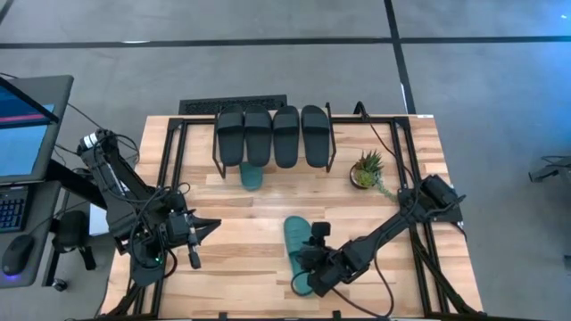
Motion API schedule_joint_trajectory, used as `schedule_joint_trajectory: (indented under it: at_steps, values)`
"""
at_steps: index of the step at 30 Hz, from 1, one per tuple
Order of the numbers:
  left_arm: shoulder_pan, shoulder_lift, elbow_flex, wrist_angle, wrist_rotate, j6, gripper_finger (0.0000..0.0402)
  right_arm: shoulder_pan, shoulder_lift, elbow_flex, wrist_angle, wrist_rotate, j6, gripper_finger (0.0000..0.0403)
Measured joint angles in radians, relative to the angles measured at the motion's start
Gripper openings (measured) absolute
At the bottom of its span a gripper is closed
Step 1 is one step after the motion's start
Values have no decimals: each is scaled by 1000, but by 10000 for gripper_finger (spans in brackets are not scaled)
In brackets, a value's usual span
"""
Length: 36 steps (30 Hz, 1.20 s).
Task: Pick and place slides into the shelf
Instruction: Put the green slide under the shelf
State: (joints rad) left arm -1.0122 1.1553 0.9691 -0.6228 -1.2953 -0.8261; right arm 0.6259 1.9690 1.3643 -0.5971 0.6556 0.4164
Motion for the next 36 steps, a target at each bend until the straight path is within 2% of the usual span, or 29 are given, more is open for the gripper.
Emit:
schedule_joint_trajectory:
  at_steps: [24,28,36]
  values:
    - [0,0,0,-22,2,-17,14,-26,0,0,30,-31,-78,129]
    - [0,0,0,-22,3,-22,14,-33,37,-2,55,-79,-128,126]
    - [-10,1,0,-23,7,-31,14,-33,46,10,43,-4,-77,117]
